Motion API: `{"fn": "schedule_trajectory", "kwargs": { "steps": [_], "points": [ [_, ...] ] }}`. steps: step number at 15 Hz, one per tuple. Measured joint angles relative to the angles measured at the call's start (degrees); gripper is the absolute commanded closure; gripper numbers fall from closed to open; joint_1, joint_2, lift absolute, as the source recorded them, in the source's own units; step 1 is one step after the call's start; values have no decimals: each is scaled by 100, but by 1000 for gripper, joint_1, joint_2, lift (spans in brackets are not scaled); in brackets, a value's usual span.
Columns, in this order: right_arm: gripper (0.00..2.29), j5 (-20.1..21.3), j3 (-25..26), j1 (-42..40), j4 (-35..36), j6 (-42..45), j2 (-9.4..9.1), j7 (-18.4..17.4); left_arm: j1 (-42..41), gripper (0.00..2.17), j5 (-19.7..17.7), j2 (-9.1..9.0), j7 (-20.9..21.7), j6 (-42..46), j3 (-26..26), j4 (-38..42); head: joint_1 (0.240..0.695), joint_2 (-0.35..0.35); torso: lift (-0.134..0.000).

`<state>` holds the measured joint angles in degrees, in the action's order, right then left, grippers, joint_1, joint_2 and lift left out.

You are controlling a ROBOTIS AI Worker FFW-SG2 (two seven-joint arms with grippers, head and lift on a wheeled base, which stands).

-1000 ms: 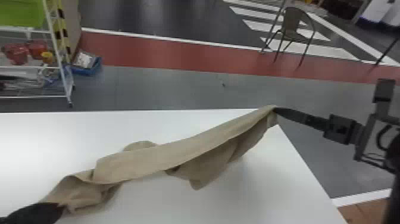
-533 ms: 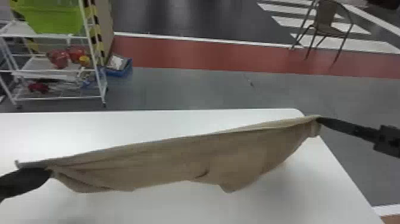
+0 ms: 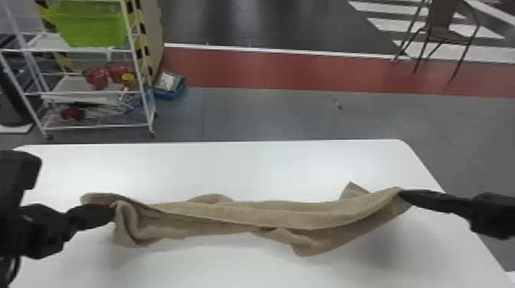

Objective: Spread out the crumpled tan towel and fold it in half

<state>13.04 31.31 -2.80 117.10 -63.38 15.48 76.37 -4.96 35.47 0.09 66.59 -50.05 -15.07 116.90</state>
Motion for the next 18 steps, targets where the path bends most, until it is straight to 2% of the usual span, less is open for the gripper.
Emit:
{"fn": "schedule_trajectory", "kwargs": {
  "steps": [1, 3, 4, 6, 12, 14, 18],
  "points": [
    [2182, 66, -83, -13, -17, 11, -15, 8, 37, 1136, 82, 0, -94, 8, 167, -138, 695, -140, -121],
    [2182, 138, -174, -64, -25, 26, -50, 39, 21, 1069, 153, 0, -272, 52, 361, -271, 695, -145, -121],
    [2182, 152, -189, -89, -25, 32, -65, 52, -12, 680, 164, 0, -343, 79, 407, -292, 695, -145, -121],
    [2182, 166, -195, -146, -30, 84, -79, 63, -81, 147, 170, 0, -546, 102, 441, -284, 695, -141, -121],
    [2182, 162, -121, -241, -152, 246, -80, 58, -425, 130, 180, 0, -694, 105, 346, 451, 695, -133, -121],
    [2182, 160, -150, -246, -208, 308, -88, 49, -276, 140, 201, 0, -801, 148, 334, 370, 695, -124, -121],
    [2182, 165, -185, -270, -237, 349, -106, 44, 125, 151, 324, 0, -714, 220, 348, 50, 695, -115, -121]
  ]
}}
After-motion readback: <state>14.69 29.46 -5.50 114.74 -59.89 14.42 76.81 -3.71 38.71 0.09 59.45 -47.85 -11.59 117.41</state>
